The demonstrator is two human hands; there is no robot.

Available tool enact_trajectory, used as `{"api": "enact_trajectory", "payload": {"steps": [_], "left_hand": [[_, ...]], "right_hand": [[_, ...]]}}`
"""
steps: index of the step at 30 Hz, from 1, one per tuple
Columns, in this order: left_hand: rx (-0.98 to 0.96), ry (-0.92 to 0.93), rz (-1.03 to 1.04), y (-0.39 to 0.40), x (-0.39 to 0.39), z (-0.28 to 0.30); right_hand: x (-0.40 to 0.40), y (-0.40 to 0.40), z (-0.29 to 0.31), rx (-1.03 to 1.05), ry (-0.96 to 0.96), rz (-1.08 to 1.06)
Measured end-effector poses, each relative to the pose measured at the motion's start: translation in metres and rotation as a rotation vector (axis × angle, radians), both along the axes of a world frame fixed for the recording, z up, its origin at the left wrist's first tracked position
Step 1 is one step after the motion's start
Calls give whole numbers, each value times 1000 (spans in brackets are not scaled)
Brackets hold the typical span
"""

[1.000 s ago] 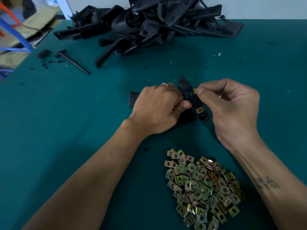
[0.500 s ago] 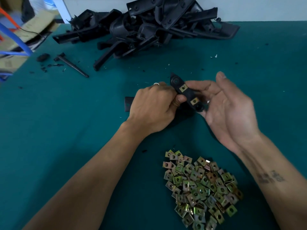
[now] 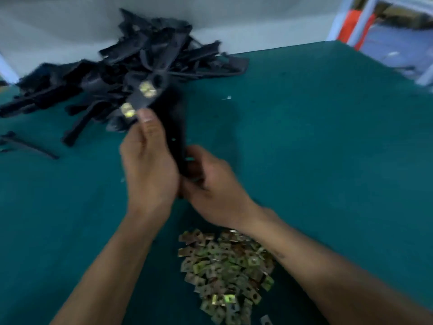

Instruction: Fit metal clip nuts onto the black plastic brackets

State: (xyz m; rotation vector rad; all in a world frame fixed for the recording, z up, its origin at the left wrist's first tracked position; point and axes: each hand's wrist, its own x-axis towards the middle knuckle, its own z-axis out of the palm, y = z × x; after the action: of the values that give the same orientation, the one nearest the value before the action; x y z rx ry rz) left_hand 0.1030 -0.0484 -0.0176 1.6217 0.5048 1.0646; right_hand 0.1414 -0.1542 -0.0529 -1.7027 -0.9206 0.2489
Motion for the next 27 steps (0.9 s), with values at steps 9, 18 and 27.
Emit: {"api": "enact_trajectory", "payload": {"steps": [9, 18, 27], "left_hand": [[208, 232, -632, -82, 12, 10], [340, 275, -1170, -301, 33, 14], [906, 894, -1564, -449, -26, -57]], "right_hand": [[4, -86, 34, 349, 379, -354], [-28, -315, 27, 737, 503, -911], [-35, -460, -90, 527, 900, -1617]]}}
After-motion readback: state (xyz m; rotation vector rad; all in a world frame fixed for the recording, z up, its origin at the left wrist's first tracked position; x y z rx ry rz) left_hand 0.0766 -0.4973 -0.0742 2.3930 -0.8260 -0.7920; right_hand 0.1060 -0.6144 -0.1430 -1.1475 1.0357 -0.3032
